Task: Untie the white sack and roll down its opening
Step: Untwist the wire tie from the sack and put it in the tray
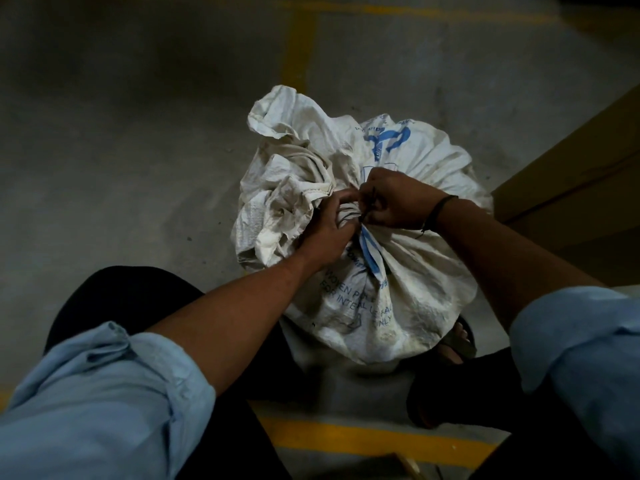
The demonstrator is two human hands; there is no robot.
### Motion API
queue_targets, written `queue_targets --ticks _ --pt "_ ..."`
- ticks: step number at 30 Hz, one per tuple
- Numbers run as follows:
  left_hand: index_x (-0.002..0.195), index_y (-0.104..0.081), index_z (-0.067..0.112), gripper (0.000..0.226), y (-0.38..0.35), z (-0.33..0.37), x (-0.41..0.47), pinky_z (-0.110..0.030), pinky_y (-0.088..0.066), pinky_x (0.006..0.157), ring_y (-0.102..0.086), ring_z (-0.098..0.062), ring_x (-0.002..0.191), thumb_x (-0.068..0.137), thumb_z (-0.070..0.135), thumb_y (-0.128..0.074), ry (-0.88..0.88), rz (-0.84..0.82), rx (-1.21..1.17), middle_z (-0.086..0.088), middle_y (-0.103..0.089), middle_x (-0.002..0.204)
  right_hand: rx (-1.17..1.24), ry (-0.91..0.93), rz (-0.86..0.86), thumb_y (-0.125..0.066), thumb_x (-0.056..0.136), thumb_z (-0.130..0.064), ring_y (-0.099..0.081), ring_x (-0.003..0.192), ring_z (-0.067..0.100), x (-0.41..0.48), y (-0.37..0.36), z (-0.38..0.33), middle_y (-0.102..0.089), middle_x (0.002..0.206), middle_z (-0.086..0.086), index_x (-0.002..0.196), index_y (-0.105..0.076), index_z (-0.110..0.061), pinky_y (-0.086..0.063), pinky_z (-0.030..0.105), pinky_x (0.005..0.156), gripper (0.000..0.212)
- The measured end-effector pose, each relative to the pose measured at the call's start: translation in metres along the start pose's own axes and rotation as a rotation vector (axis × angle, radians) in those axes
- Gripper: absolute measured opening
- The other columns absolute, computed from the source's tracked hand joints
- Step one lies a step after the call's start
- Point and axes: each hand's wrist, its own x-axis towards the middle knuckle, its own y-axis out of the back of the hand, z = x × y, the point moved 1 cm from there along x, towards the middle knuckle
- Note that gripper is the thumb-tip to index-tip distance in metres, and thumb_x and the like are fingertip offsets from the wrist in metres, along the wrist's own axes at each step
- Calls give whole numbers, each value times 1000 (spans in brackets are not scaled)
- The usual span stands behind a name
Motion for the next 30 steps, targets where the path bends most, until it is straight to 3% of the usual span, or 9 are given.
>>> queue_targets --ticks 3,7,9,12,15,20,25,30 --pt "136 -51 7 45 -2 -1 1 -9 -44 91 -58 -3 107 92 -1 -61 -12 8 15 -5 -62 124 -27 -41 -13 -75 78 -16 -48 85 21 1 -3 0 -52 95 12 92 -64 -8 -37 29 73 19" --pt "136 -52 5 43 -2 1 1 -10 -44 91 -59 3 105 94 0 -61 -8 15 -6 -4 -61 125 2 -73 9 -66 82 -15 -49 85 25 5 -11 -2 -49 90 12 87 -57 -19 -34 29 73 10" --pt "138 -51 6 45 -3 0 1 -8 -43 93 -58 1 111 94 0 -61 -2 2 -15 -5 -60 130 18 -110 35 -65 85 -18 -52 87 30 6 -11 3 -51 90 15 83 -57 -13 -31 30 73 9" --pt "139 -50 13 49 -2 -1 2 -18 -44 102 -57 -10 121 92 8 -59 -11 -19 -18 -7 -57 134 27 -80 69 -70 84 -19 -52 85 27 1 -9 8 -56 90 15 88 -63 -3 -32 30 72 18" --pt "136 -52 21 52 -2 0 1 -28 -46 105 -57 -12 122 85 21 -57 -5 -29 -22 -5 -57 134 20 -60 115 -77 78 -20 -53 85 24 -5 -6 11 -58 90 9 93 -69 -7 -35 29 72 22" --pt "137 -52 13 48 -3 -1 2 -13 -45 96 -59 -14 119 90 7 -60 -21 -14 2 -9 -58 132 20 -66 74 -73 79 -14 -52 89 25 -2 -11 9 -58 95 14 92 -67 -4 -38 32 77 17" --pt "137 -52 10 46 -1 -1 2 -4 -41 89 -58 2 107 94 2 -63 -16 -8 4 -6 -58 132 247 -186 38 -71 81 -11 -52 85 17 -3 -4 11 -59 88 5 86 -66 -9 -37 33 76 8" --pt "138 -51 14 49 -3 -6 4 -16 -43 97 -57 -13 120 90 11 -60 -32 -9 33 -9 -56 134 41 -113 119 -75 81 -22 -51 83 19 -3 -11 11 -60 89 8 92 -69 -10 -36 30 72 18"
